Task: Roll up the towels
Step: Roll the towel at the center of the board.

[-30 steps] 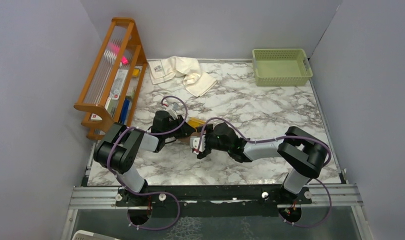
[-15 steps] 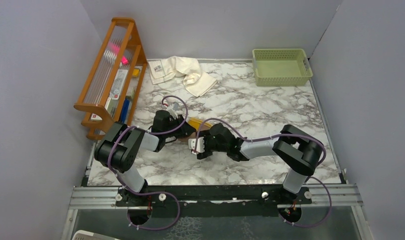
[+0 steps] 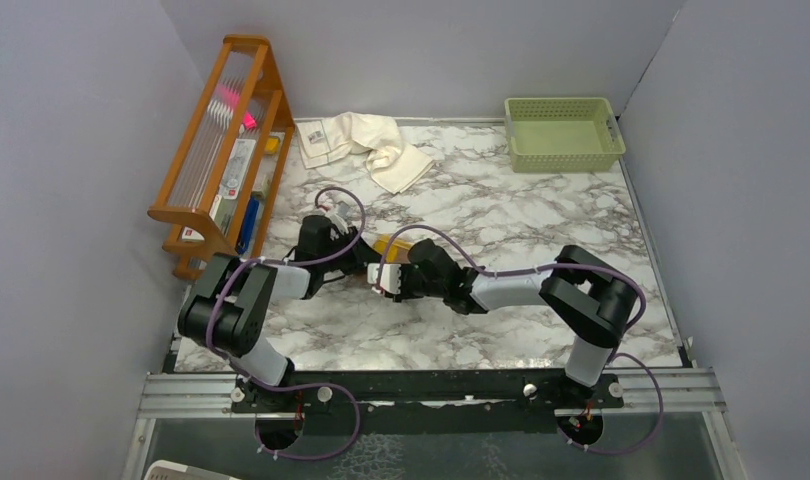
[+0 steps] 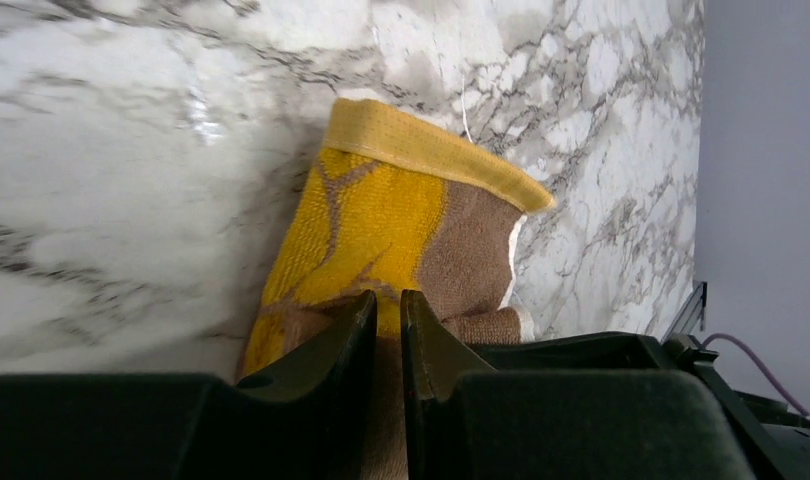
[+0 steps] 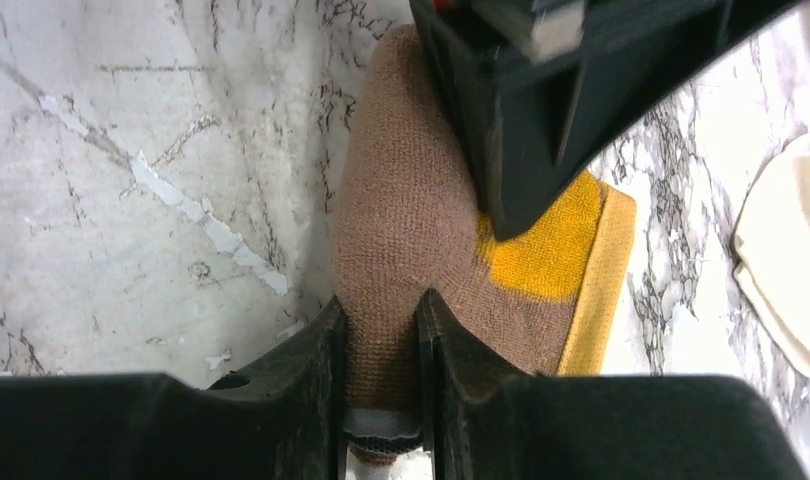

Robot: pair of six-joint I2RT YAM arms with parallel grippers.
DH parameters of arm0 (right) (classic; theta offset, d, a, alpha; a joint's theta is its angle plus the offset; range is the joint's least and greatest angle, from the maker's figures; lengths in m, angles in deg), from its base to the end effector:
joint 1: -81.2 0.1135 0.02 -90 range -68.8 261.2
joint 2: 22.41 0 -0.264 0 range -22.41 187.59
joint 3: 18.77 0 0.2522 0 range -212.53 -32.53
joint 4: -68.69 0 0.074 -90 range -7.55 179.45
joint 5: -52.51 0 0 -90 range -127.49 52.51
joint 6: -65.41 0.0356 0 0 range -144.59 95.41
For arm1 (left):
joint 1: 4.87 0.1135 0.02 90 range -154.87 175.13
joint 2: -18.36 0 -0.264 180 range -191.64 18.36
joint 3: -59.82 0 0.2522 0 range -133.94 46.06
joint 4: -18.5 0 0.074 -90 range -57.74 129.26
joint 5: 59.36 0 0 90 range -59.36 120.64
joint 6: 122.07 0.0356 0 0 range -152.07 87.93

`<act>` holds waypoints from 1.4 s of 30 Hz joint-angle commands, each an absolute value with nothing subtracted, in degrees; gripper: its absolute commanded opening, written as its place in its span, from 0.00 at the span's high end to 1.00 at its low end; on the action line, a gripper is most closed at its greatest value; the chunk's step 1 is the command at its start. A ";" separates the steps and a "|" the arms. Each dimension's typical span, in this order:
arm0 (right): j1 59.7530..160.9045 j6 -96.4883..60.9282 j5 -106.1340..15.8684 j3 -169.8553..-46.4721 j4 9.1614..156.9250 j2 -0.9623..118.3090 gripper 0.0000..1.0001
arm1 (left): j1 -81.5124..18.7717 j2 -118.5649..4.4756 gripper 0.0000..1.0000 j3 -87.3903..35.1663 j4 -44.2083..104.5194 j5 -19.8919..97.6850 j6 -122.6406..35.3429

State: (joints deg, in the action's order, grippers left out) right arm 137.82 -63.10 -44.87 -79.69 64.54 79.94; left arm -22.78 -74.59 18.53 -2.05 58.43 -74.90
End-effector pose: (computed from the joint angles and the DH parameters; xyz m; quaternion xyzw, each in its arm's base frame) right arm 0.1901 0.2969 0.1383 -0.6792 0.5823 0.1267 0.4285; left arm 0.2617 -0.1020 0.1248 -0.0671 0.8509 -0.4217 0.3060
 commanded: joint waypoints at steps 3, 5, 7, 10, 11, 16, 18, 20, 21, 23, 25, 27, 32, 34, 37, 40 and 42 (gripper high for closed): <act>134.95 -51.71 -48.70 -83.37 73.47 79.87 0.90 | -15.96 -61.11 0.74 11.28 21.85 55.99 -69.07; 133.04 -48.31 -52.65 -85.10 74.81 79.19 0.90 | -14.51 -58.08 0.72 8.95 26.93 54.90 -66.91; 130.77 -44.74 -57.17 -86.78 76.19 78.87 0.90 | -13.40 -56.09 0.71 7.84 29.89 54.74 -65.69; 126.97 -38.73 -65.04 -88.73 76.68 79.03 0.89 | -12.79 -54.44 0.71 8.29 30.74 55.72 -65.81; 125.70 -36.57 -67.29 -89.56 76.79 79.18 0.89 | -12.78 -54.27 0.71 8.74 30.38 56.52 -66.24; 119.40 -26.30 -77.28 -94.37 79.06 82.28 0.88 | -12.99 -55.25 0.71 12.50 26.02 58.71 -69.51; 116.95 -22.63 -81.90 -95.95 79.49 84.02 0.88 | -13.53 -56.28 0.71 13.23 24.58 59.12 -70.23; 114.65 -18.45 -85.52 -96.92 78.91 85.91 0.87 | -14.54 -57.47 0.71 13.48 22.86 58.99 -71.10; 113.48 -16.08 -86.88 -96.94 78.17 86.91 0.87 | -15.21 -57.94 0.71 13.39 22.01 58.88 -71.58; 111.60 -11.80 -89.14 -96.39 75.90 88.87 0.86 | -16.87 -59.40 0.71 12.65 20.61 58.33 -72.31; 110.86 -10.64 -89.87 -96.21 75.52 90.18 0.86 | -18.71 -61.09 0.71 11.65 19.48 57.67 -72.89; 110.81 -10.43 -90.45 -96.16 75.95 91.24 0.86 | -20.37 -62.82 0.71 11.02 18.28 57.39 -73.80; 110.45 -6.28 -91.47 -95.17 73.29 93.51 0.86 | -23.65 -64.69 0.62 12.02 15.72 56.70 -77.13; 109.95 -2.65 -92.31 -93.62 69.68 94.14 0.86 | -24.57 -64.06 0.53 12.81 14.80 55.65 -78.37; 108.96 3.19 -92.73 -92.08 64.93 95.53 0.85 | -25.45 -63.05 0.43 13.83 13.48 53.71 -79.83; 108.67 5.25 -92.07 -92.38 64.97 97.01 0.85 | -25.87 -63.84 0.41 14.08 11.95 52.89 -80.61; 108.67 5.21 -91.63 -92.47 65.46 97.39 0.85 | -26.03 -65.16 0.41 14.43 9.68 53.15 -81.55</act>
State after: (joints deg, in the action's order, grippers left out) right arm 109.19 1.21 -91.29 -93.00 67.20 95.11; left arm -25.62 -64.47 13.22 15.29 55.15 -79.01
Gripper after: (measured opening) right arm 0.232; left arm 0.586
